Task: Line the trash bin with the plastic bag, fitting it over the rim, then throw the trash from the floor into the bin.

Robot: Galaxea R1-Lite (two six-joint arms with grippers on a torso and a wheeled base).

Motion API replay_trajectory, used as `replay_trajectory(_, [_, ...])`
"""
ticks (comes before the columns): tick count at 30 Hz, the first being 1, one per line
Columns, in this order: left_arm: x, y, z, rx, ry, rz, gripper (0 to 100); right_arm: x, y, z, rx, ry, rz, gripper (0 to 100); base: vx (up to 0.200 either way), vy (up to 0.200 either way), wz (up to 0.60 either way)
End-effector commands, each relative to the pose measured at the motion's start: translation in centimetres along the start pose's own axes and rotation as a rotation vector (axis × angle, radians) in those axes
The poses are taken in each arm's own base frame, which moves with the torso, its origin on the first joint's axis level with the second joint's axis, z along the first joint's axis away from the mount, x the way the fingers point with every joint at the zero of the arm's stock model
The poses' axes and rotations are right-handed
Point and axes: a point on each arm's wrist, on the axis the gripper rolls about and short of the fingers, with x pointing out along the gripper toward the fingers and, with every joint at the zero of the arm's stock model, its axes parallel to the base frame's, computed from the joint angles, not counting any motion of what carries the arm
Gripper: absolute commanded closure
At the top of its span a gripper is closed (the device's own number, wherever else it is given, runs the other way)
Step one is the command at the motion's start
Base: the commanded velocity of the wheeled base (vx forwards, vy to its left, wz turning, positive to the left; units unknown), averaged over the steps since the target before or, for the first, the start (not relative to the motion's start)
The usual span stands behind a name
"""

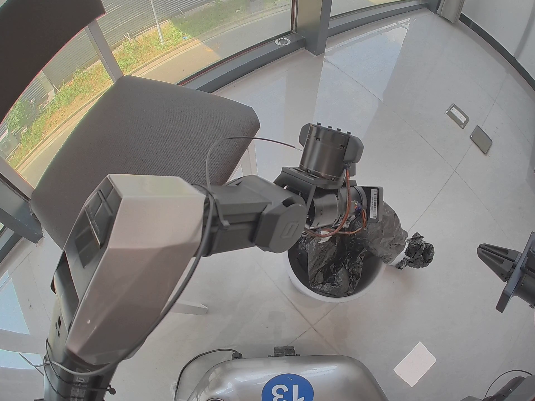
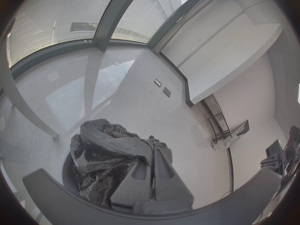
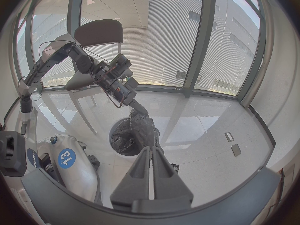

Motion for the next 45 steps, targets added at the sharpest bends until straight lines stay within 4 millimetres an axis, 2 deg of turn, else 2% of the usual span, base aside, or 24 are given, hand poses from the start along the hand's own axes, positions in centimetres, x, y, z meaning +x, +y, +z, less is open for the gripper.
replay_trajectory(1, [0.2,0.6,-1.2,-0.005,0.045,0.018,100,0.0,0.0,0.0,0.000,0.000,0.002,100,0.000,0.000,0.00])
replay_trajectory(6, [-0.1,1.2,-2.4,-0.014,0.096,0.041,100,0.0,0.1,-0.2,0.005,0.006,0.007,100,0.000,0.000,0.00])
replay_trajectory(12, [-1.6,1.8,-3.5,-0.021,0.158,0.065,100,0.2,0.1,-0.2,0.017,0.012,0.015,100,0.000,0.000,0.00])
replay_trajectory(18, [-3.9,1.9,-4.4,-0.031,0.210,0.084,100,1.7,-0.6,0.6,0.116,0.032,0.038,100,0.000,0.000,0.00])
replay_trajectory(24, [-5.0,2.2,-5.2,-0.031,0.200,0.084,100,3.0,-1.2,1.1,0.120,0.040,0.047,100,0.000,0.000,0.00])
replay_trajectory(25, [-5.1,2.2,-5.4,-0.031,0.205,0.085,100,3.2,-1.2,1.3,0.120,0.037,0.054,0,0.000,0.000,0.00])
replay_trajectory(37, [-5.6,2.9,-7.6,-0.032,0.275,0.111,100,4.4,-1.7,1.7,0.118,0.041,0.064,0,0.000,0.000,0.00])
replay_trajectory(40, [-5.7,3.2,-8.7,-0.029,0.314,0.124,100,4.5,-1.7,2.0,0.113,0.031,0.071,0,0.000,0.000,0.00])
replay_trajectory(45, [-5.8,4.1,-9.3,-0.033,0.336,0.144,100,4.7,-1.8,2.1,0.113,0.030,0.074,0,0.000,0.000,0.00])
